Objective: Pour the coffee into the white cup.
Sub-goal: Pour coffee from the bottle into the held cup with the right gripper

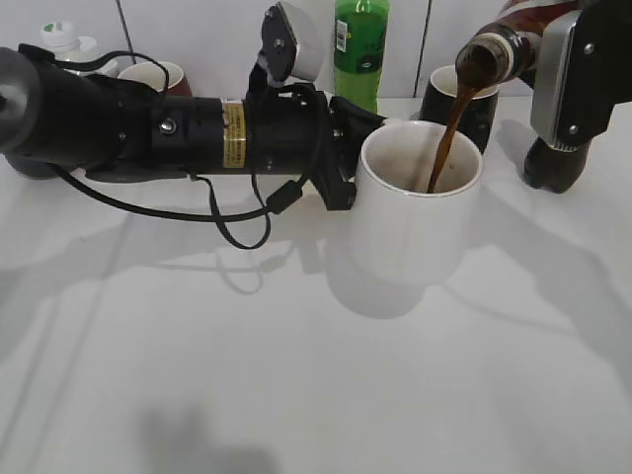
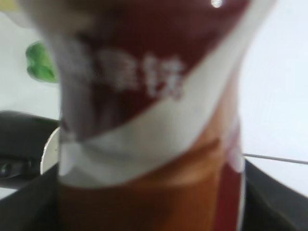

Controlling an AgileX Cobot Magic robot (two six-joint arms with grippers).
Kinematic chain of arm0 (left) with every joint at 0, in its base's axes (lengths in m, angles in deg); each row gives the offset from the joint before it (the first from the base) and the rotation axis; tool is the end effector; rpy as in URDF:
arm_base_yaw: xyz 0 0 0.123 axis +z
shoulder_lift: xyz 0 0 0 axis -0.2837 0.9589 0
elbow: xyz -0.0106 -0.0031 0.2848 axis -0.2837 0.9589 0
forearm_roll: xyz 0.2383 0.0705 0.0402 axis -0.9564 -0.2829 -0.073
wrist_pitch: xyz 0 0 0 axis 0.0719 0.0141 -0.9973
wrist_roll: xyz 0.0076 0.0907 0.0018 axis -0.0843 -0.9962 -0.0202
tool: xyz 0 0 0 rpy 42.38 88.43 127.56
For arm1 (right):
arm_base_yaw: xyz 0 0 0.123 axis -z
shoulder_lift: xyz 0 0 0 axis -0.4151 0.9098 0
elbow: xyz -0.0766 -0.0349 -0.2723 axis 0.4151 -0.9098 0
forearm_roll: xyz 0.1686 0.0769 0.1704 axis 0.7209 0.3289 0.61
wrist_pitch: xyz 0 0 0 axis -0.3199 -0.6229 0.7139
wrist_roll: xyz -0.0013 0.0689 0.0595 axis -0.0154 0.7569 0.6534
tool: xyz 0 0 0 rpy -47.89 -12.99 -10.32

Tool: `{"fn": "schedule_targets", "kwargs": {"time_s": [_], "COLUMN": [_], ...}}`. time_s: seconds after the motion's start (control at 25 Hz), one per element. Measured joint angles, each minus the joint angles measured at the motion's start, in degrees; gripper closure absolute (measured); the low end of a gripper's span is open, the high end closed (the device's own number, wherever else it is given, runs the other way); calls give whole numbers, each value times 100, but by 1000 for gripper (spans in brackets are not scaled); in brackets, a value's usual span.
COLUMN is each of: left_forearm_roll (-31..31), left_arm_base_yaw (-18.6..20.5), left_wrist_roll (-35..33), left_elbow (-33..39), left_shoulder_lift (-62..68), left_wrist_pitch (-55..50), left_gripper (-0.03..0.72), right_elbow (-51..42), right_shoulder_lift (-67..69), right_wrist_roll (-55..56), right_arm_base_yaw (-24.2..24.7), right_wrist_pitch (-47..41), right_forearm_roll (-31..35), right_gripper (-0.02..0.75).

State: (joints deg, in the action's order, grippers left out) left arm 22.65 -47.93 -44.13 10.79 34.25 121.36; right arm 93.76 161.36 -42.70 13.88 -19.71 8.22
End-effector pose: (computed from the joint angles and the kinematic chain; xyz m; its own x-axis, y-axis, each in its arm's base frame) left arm 0.3197 -0.2736 0.2025 0.0401 0.1708 -0.9845 0.9823 0.1737 0.0701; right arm 0.2893 0.0937 0.2848 0.5839 -0.8107 -0.0429 -0.1729 -0.0725 -0.9823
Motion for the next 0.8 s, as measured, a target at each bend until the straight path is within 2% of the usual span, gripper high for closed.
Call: {"fn": "schedule_targets", "kwargs": {"time_s": [0.8], "left_forearm_roll": [-153], "left_arm_base_yaw": [0], "left_wrist_roll": [0], "left_elbow": [0], "left_shoulder_lift": [0], "left_wrist_pitch": [59], "left_gripper": [652], "right_elbow": [5], "right_shoulder_lift": [0], "right_wrist_roll": [-208], "right_arm_base_yaw": [0], "right_wrist_pitch": [277], "right_forearm_roll": [-5], "right_gripper": [211]}}
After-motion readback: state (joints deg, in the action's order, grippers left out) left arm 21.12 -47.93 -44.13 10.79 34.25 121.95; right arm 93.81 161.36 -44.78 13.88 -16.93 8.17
